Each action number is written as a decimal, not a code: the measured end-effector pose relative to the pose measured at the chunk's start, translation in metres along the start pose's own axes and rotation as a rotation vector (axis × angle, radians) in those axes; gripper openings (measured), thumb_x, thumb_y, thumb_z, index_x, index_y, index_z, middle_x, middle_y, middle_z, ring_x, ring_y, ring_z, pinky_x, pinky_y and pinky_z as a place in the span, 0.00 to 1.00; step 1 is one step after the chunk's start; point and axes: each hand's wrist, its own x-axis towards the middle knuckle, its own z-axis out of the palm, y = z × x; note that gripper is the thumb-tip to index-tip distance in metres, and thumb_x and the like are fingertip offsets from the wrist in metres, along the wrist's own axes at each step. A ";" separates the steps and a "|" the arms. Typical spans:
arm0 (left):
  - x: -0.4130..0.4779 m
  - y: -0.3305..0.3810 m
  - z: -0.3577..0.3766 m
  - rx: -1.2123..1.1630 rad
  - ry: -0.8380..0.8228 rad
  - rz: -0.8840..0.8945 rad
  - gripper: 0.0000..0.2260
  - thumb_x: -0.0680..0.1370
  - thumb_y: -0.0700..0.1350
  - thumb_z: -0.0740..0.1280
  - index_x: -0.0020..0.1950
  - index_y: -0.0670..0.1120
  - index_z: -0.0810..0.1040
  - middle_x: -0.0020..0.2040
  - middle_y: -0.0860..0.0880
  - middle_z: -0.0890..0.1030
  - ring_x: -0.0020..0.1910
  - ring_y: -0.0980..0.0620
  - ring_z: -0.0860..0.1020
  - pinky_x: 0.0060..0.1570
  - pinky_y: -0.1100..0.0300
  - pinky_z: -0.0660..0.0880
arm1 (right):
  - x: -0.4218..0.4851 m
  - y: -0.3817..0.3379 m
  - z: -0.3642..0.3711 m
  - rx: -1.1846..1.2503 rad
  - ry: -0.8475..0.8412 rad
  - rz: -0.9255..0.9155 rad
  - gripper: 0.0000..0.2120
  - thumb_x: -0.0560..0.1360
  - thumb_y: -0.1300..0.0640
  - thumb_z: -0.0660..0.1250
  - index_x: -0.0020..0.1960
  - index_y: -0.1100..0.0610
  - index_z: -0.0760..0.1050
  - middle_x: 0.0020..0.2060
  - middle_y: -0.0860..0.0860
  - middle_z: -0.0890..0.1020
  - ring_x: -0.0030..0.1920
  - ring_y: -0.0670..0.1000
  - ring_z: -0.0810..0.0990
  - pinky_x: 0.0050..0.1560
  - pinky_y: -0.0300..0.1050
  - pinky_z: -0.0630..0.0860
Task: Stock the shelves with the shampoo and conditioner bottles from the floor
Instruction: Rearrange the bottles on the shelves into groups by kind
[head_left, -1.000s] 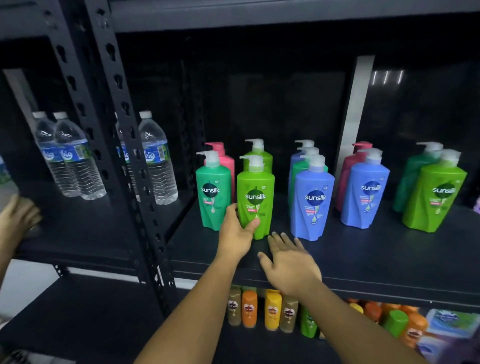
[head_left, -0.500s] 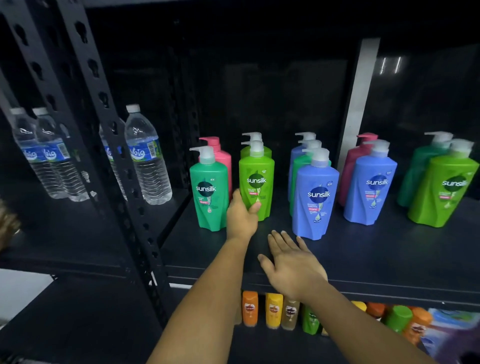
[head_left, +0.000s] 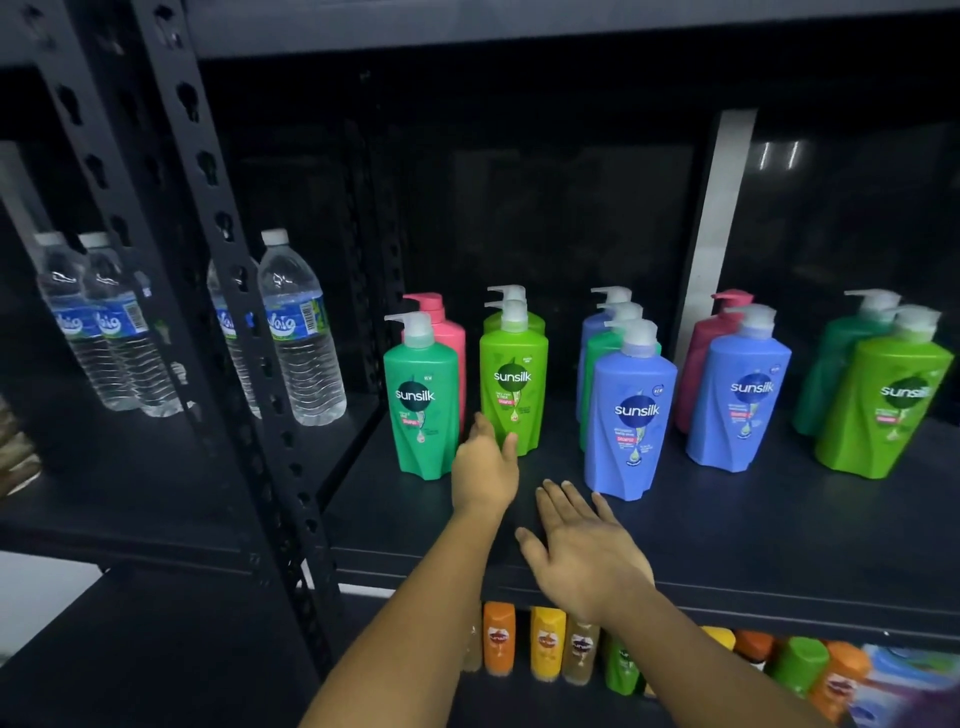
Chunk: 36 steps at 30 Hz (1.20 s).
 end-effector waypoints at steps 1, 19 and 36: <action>-0.006 -0.003 -0.003 0.007 -0.031 0.025 0.27 0.85 0.50 0.62 0.81 0.40 0.62 0.66 0.39 0.79 0.63 0.38 0.78 0.60 0.47 0.76 | 0.000 0.000 0.000 0.001 0.007 -0.003 0.34 0.82 0.37 0.39 0.83 0.54 0.45 0.82 0.49 0.48 0.82 0.48 0.43 0.81 0.54 0.43; -0.090 -0.038 -0.048 0.398 -0.286 0.425 0.23 0.87 0.54 0.52 0.81 0.50 0.64 0.81 0.54 0.63 0.81 0.57 0.57 0.79 0.58 0.48 | -0.008 0.011 0.001 0.238 0.124 -0.075 0.26 0.84 0.45 0.54 0.79 0.53 0.64 0.79 0.47 0.64 0.80 0.47 0.57 0.80 0.44 0.50; -0.122 0.049 -0.005 0.317 -0.499 0.496 0.24 0.86 0.57 0.54 0.79 0.48 0.68 0.81 0.48 0.65 0.81 0.50 0.59 0.81 0.52 0.52 | -0.117 0.123 -0.018 0.192 0.010 0.116 0.26 0.86 0.44 0.49 0.82 0.49 0.55 0.81 0.44 0.56 0.81 0.47 0.49 0.80 0.52 0.44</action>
